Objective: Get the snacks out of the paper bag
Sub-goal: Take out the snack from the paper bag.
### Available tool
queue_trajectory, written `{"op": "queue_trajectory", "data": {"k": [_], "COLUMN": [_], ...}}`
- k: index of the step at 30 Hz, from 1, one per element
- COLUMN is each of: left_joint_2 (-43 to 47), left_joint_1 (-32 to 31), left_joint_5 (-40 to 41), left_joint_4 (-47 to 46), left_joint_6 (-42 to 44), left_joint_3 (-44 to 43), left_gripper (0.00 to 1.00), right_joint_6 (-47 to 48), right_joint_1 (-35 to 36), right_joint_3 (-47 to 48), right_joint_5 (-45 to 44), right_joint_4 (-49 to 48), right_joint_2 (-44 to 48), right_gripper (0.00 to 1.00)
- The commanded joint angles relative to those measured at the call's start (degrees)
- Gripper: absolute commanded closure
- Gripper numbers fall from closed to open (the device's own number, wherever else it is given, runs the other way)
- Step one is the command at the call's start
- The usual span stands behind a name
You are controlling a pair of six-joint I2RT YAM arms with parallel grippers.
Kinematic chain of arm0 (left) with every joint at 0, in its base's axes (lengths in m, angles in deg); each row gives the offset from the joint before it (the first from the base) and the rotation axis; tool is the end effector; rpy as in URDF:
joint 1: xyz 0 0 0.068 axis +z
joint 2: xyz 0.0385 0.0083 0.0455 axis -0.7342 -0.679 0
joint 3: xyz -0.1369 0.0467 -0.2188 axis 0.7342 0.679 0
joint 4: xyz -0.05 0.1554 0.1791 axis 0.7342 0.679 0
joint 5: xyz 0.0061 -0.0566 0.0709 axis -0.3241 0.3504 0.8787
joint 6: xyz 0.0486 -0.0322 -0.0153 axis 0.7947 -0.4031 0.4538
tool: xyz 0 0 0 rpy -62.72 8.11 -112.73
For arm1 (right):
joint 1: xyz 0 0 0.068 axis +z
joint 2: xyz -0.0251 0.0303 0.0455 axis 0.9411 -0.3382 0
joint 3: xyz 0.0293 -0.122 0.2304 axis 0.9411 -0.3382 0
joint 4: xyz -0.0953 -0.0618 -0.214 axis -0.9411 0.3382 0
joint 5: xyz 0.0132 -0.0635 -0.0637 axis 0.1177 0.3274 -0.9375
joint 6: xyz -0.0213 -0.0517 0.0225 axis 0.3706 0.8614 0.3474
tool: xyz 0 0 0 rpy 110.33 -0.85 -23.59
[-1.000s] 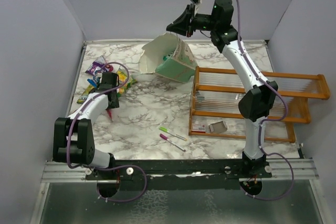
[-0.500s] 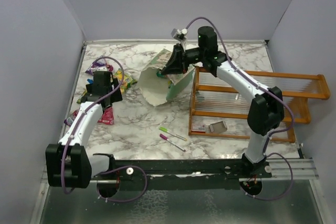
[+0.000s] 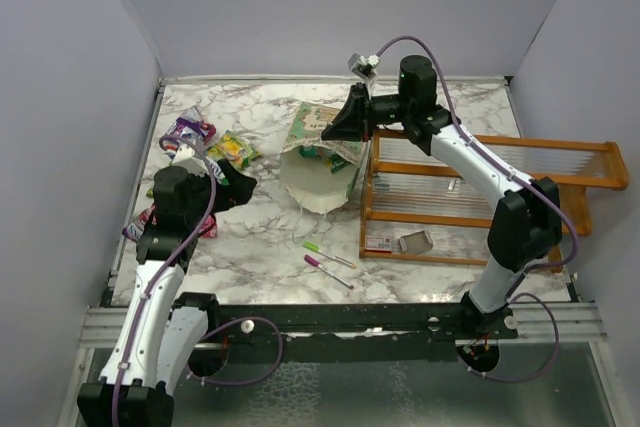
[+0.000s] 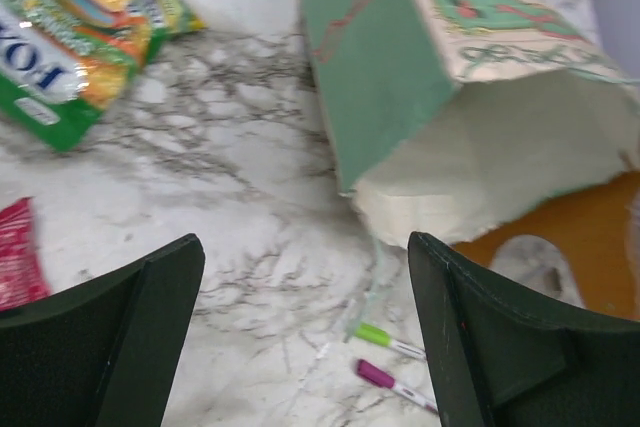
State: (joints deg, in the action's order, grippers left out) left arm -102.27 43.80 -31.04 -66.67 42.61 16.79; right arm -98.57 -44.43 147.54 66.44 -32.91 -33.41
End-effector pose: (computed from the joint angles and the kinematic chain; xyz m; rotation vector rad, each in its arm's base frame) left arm 0.1683 -0.0202 0.2792 -0.2960 2.0025 -0.5848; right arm 0.3229 0.2025 0.3490 -1.1372 1.5243 1.5155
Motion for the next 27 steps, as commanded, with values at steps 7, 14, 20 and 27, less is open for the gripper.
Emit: {"op": "queue_trajectory", "data": {"k": [7, 14, 20, 27], "left_joint_2": [7.07, -6.74, -23.26, -37.42], "left_joint_1": [-15.10, -38.33, -44.57, -44.95], "left_joint_5": [-10.85, 12.17, 23.39, 35.45], "left_joint_4": [-26.01, -33.14, -47.67, -51.94], "left_joint_6": [-5.37, 2.84, 11.13, 16.80], "left_joint_3": [10.89, 8.49, 7.27, 1.71], "left_gripper": [0.25, 0.41, 0.56, 0.61], "right_joint_6": [-18.45, -22.20, -23.46, -23.97], "right_joint_1": [0.11, 0.13, 0.13, 0.13], "right_joint_3": [-5.04, -4.81, -4.70, -5.30], "right_joint_5": [-0.63, -1.12, -0.77, -0.19], "right_joint_4": [-19.77, -22.60, -23.81, -24.44], "right_joint_2": [-0.11, 0.60, 1.28, 3.17], "right_gripper": [0.99, 0.99, 0.99, 0.99]}}
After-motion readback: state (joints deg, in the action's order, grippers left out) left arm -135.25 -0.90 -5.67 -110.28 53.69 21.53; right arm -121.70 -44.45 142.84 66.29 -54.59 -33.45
